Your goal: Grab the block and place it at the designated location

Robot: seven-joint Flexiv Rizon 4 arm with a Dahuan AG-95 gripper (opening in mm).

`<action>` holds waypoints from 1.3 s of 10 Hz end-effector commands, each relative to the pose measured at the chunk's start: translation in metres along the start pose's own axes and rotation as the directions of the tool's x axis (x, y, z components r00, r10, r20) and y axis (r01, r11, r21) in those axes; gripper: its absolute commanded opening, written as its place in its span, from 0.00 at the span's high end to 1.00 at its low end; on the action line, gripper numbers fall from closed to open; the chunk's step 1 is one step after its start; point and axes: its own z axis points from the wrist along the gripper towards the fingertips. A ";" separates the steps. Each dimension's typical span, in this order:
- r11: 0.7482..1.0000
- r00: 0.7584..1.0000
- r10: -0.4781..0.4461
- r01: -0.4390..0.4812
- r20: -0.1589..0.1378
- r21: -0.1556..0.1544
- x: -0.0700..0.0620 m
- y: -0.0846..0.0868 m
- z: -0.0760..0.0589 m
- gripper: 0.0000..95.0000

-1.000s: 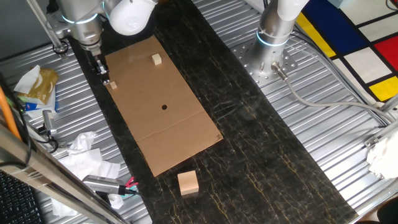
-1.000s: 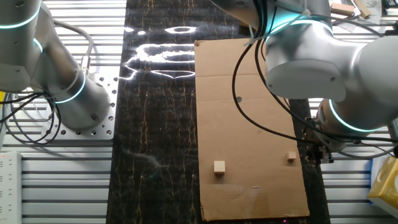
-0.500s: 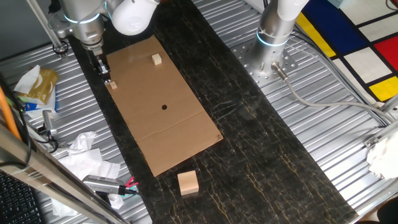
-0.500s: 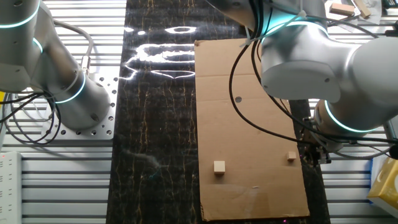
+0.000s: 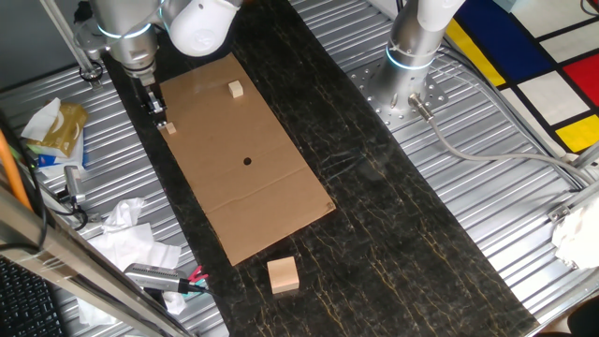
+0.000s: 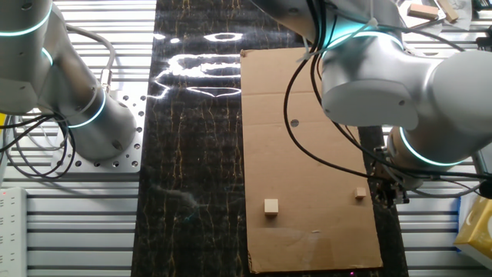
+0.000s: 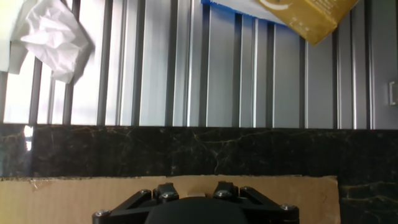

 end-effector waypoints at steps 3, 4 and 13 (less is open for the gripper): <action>1.000 1.000 0.006 -0.006 -0.001 -0.001 0.000 0.000 0.002 0.60; 1.000 1.000 0.006 -0.006 -0.002 -0.002 0.000 -0.001 0.003 0.60; 1.000 1.000 0.003 -0.003 0.004 -0.003 0.000 -0.002 0.014 0.60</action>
